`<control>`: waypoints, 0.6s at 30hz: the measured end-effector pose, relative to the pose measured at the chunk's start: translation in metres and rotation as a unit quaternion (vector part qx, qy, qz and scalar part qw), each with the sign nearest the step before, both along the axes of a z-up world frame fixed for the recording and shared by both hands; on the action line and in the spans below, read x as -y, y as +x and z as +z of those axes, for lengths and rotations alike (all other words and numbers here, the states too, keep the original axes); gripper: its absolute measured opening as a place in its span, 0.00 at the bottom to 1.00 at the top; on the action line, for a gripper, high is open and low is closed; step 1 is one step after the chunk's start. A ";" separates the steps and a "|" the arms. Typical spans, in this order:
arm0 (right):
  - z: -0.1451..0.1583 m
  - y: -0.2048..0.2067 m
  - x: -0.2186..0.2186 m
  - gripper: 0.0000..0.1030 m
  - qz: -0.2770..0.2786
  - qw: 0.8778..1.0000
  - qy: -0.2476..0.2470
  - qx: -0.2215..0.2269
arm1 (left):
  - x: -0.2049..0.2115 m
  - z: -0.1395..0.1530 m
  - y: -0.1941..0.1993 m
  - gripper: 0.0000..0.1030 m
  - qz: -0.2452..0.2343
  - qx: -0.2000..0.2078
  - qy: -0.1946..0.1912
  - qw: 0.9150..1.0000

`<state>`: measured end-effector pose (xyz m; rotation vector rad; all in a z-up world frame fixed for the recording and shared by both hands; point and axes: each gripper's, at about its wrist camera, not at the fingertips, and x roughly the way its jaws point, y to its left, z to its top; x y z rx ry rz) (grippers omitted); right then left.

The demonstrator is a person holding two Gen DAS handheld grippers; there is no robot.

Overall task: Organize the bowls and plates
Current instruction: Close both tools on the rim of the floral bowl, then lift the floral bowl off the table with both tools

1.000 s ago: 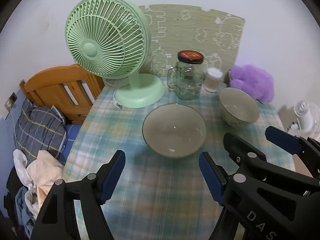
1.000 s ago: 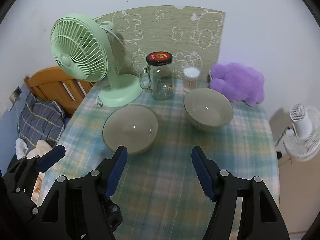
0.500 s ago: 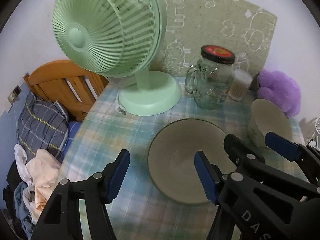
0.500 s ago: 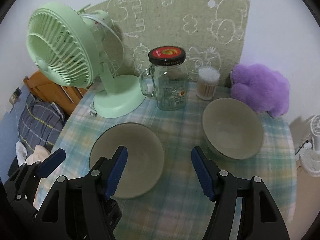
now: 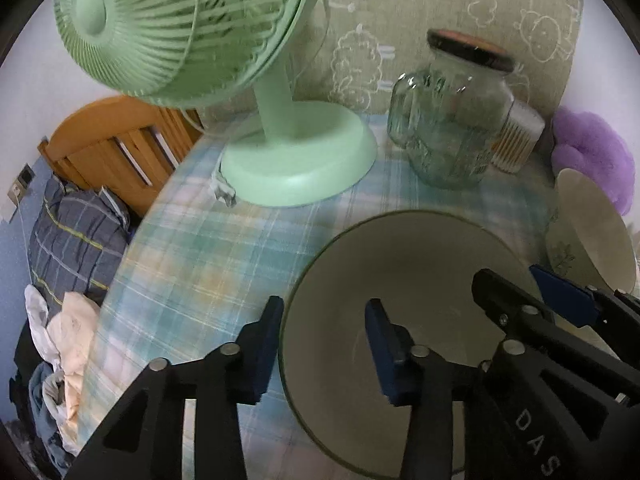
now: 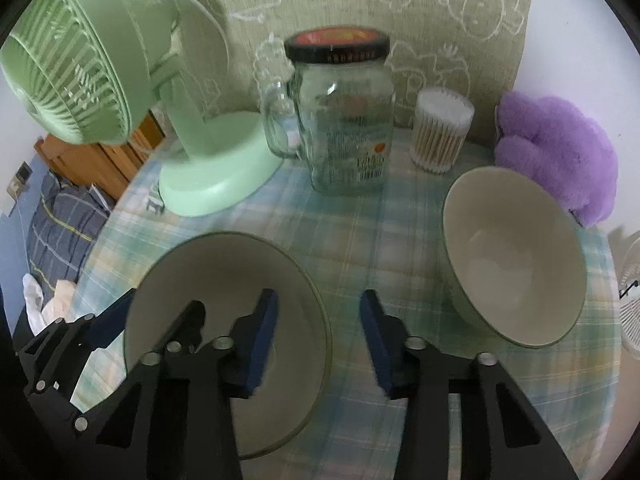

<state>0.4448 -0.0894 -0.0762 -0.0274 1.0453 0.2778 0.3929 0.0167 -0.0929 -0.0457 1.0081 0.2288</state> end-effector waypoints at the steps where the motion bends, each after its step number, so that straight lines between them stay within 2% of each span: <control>1: -0.002 0.001 0.000 0.39 0.000 1.000 0.001 -0.002 | -0.001 -0.003 0.001 0.36 -0.001 -0.004 -0.005 1.000; 4: -0.009 0.003 -0.001 0.32 0.003 1.000 0.002 -0.006 | 0.000 -0.004 0.001 0.25 0.007 -0.004 0.013 1.000; 5: -0.010 0.003 -0.002 0.30 0.006 1.000 0.005 -0.007 | 0.000 -0.005 0.001 0.24 0.009 -0.006 0.016 1.000; 6: -0.012 0.004 -0.003 0.22 0.010 1.000 0.008 -0.009 | -0.001 -0.004 0.001 0.24 0.007 -0.007 0.013 1.000; 18: -0.009 0.000 -0.002 0.22 -0.001 1.000 0.000 -0.010 | 0.004 0.000 -0.005 0.22 -0.011 -0.016 0.005 1.000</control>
